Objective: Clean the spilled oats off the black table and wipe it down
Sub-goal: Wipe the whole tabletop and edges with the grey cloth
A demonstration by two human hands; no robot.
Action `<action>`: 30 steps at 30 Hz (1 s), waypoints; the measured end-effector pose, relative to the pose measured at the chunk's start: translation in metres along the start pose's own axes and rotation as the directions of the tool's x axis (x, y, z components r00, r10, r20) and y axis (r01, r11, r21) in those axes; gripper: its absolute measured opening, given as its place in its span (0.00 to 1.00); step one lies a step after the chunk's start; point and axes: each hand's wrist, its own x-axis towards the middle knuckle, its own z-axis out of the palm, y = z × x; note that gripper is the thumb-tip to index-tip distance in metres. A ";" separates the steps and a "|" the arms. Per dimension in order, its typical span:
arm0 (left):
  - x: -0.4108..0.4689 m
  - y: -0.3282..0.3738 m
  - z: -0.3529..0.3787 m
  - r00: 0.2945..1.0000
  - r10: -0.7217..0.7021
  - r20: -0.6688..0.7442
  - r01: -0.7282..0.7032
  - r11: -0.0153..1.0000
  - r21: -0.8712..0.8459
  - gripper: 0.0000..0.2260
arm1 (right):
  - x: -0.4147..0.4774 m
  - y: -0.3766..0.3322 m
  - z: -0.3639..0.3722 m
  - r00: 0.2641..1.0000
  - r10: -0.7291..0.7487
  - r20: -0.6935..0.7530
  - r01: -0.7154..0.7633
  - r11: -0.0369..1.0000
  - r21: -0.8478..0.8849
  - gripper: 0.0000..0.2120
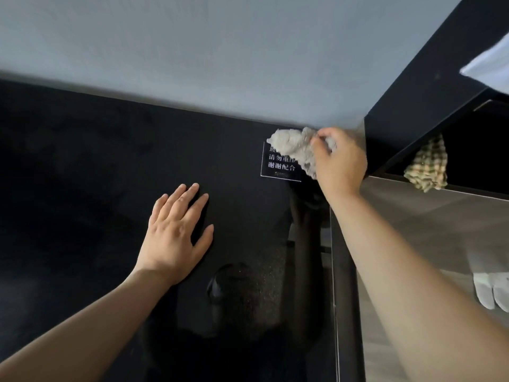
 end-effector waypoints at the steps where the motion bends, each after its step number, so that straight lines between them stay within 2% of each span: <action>1: 0.001 0.000 0.000 1.000 0.000 -0.001 0.000 1.000 -0.004 0.27 | 0.016 0.002 0.010 0.999 0.039 0.003 -0.039 0.999 -0.029 0.09; 4: 0.002 0.000 0.001 1.000 0.006 0.001 -0.006 1.000 -0.007 0.27 | 0.049 0.009 0.030 0.987 0.147 0.060 -0.135 0.976 -0.170 0.11; 8: 0.003 -0.001 0.001 1.000 0.003 -0.005 -0.003 1.000 -0.006 0.26 | 0.050 0.008 0.042 0.971 0.123 0.206 -0.065 0.961 -0.269 0.10; 15: 0.003 -0.001 0.000 1.000 0.002 0.027 -0.002 1.000 0.022 0.26 | -0.050 0.009 0.000 0.982 -0.090 0.168 0.130 0.960 -0.248 0.03; 17: 0.002 -0.001 -0.001 1.000 -0.007 0.030 0.006 1.000 0.030 0.26 | -0.080 0.006 -0.019 0.953 -0.144 0.268 0.202 0.958 -0.204 0.02; 20: 0.003 -0.001 -0.001 0.999 -0.004 0.035 0.003 1.000 0.029 0.26 | -0.085 0.005 -0.037 0.906 -0.114 0.408 0.163 0.983 -0.088 0.01; 21: 0.003 0.000 0.000 1.000 -0.003 0.030 0.002 1.000 0.027 0.26 | -0.076 0.003 -0.040 0.910 -0.113 0.400 0.143 0.989 -0.046 0.02; 23: 0.003 0.000 0.000 1.000 -0.004 0.024 0.003 1.000 0.023 0.26 | -0.047 -0.006 -0.035 0.949 -0.126 0.288 0.134 0.991 -0.007 0.03; 26: 0.002 0.000 0.001 1.000 -0.003 0.011 0.003 1.000 0.013 0.26 | 0.016 -0.023 -0.005 0.987 -0.080 0.143 0.088 0.995 -0.056 0.07; 30: 0.003 0.000 0.001 1.000 -0.008 -0.017 0.008 1.000 -0.007 0.26 | 0.052 -0.026 0.047 0.981 0.021 0.193 0.009 0.988 -0.152 0.08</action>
